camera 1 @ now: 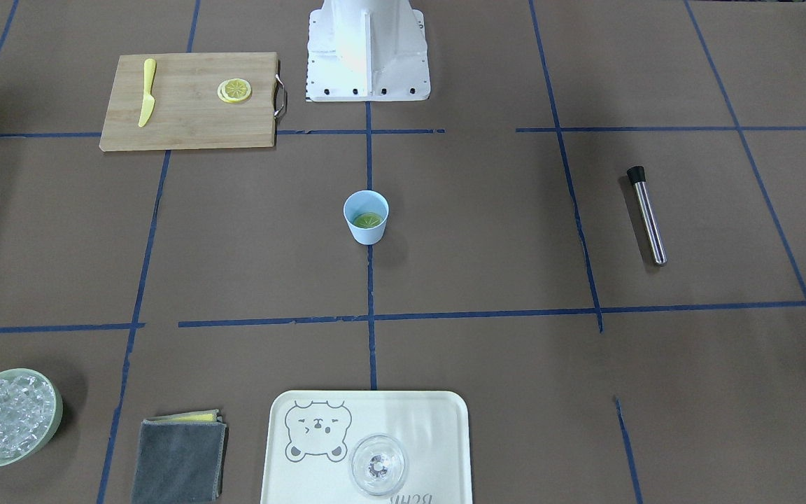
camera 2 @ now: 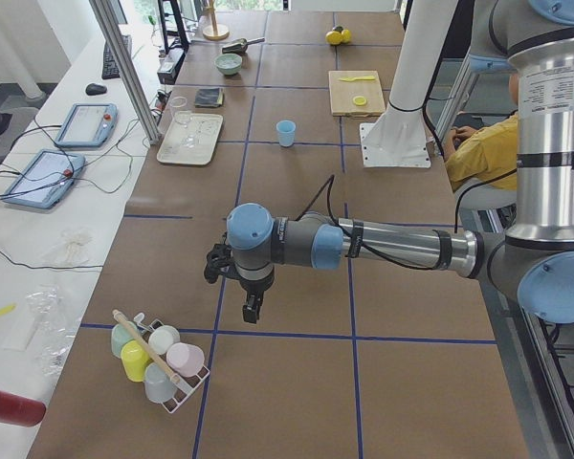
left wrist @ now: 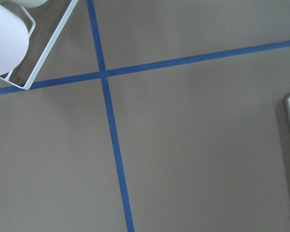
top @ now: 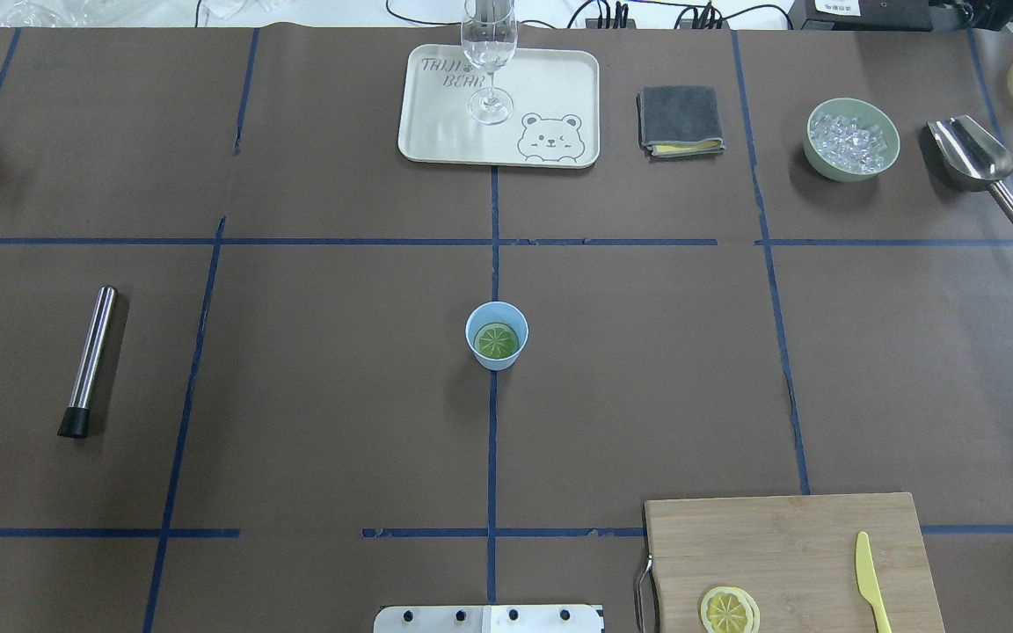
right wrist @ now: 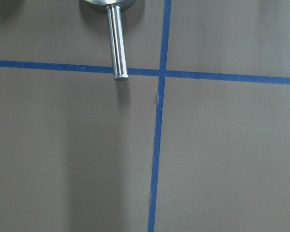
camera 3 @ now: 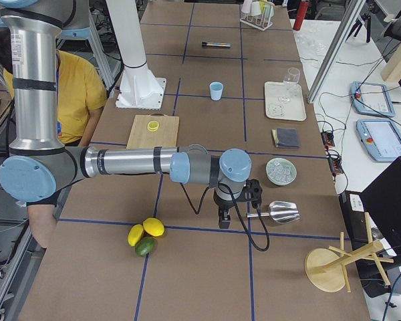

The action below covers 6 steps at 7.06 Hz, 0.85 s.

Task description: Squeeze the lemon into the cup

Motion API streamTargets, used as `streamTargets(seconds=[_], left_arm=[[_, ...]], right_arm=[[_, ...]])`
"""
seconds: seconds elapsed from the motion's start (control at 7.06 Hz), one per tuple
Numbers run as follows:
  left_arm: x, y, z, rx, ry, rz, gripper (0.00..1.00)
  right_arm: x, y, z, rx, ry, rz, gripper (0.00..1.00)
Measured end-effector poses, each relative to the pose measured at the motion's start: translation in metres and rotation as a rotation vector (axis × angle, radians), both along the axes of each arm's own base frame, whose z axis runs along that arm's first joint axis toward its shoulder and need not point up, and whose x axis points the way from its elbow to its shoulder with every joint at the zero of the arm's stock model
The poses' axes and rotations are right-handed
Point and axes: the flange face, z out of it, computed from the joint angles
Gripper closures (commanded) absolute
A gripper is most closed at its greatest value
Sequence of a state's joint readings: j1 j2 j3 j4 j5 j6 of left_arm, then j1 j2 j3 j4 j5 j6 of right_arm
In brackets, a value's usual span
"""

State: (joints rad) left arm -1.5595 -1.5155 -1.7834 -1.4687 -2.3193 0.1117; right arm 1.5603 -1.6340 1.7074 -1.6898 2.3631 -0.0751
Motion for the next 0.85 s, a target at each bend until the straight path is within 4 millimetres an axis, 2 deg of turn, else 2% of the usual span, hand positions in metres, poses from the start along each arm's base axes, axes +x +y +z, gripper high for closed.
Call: streamTargets(seconds=[0.28, 0.42, 0.85], left_arm=[[-0.022, -0.015, -0.023, 0.003, -0.080, -0.010, 0.00], [-0.025, -0.011, -0.031, 0.012, -0.090, -0.015, 0.00], [-0.020, -0.001, -0.037, 0.076, -0.033, -0.010, 0.00]], right_arm=[[-0.004, 0.026, 0.001, -0.008, -0.014, -0.008, 0.00], [-0.010, 0.023, -0.006, 0.015, -0.016, -0.020, 0.00], [-0.026, -0.018, -0.043, 0.128, -0.009, -0.055, 0.00]])
